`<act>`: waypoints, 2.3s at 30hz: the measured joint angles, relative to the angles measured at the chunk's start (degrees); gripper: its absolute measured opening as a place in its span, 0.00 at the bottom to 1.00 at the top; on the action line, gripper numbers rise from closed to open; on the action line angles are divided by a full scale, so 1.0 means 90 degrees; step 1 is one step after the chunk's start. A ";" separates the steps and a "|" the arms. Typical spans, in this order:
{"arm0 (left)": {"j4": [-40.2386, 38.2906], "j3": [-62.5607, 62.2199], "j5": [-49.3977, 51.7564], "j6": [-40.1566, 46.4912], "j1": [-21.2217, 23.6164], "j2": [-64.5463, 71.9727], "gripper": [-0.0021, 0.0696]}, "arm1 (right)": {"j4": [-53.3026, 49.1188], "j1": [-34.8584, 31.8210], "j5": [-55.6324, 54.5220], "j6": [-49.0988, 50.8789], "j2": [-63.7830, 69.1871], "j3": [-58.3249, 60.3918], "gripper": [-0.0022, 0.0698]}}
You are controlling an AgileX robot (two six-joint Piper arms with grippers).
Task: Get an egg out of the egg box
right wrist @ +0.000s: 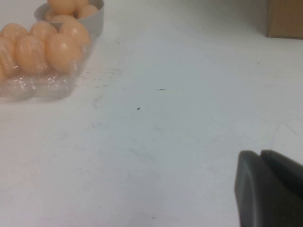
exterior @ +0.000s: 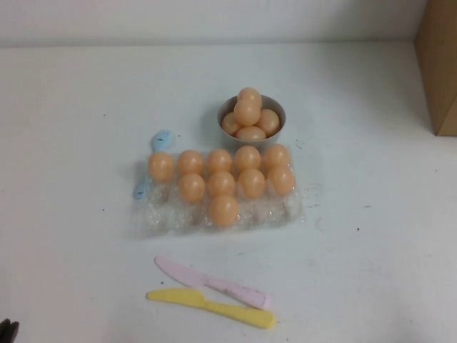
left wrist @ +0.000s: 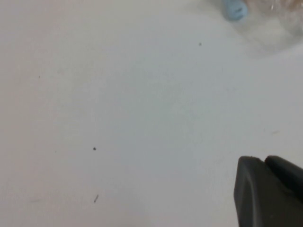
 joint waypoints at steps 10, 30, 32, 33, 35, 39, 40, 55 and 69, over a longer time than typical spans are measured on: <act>0.0183 0.0000 0.0792 0.0218 0.0298 -0.1496 0.03 | 0.0000 0.0000 0.0000 0.0000 0.0000 0.0000 0.01; 0.0183 0.0000 0.0792 0.0218 0.0298 -0.1550 0.03 | 0.0000 0.0000 0.0014 0.0000 0.0000 0.0000 0.01; 0.0183 0.0000 0.0802 0.0218 0.0298 -0.1550 0.03 | 0.0000 0.0000 0.0014 0.0000 0.0000 0.0000 0.01; 0.0183 0.0000 0.0802 0.0206 0.0298 -0.1550 0.03 | 0.0000 0.0000 0.0014 0.0000 0.0000 0.0000 0.01; 0.0140 0.0000 0.0802 0.0197 0.0282 -0.1550 0.03 | 0.0000 0.0000 0.0014 0.0000 0.0000 0.0000 0.01; 0.0114 0.0000 0.0802 0.0179 -0.0024 -0.1550 0.03 | 0.0000 0.0000 0.0014 0.0000 0.0000 0.0000 0.01; 0.0114 0.0000 0.0802 0.0169 -0.0081 -0.1550 0.03 | 0.0000 0.0000 0.0018 0.0000 0.0000 0.0000 0.01; 0.0090 0.0000 0.0802 0.0075 -0.0144 -0.1550 0.03 | 0.0000 0.0000 0.0018 0.0000 0.0000 0.0000 0.01; 0.0086 0.0000 0.0802 0.0075 -0.0144 -0.1550 0.03 | 0.0000 0.0000 0.0018 0.0000 0.0000 0.0000 0.01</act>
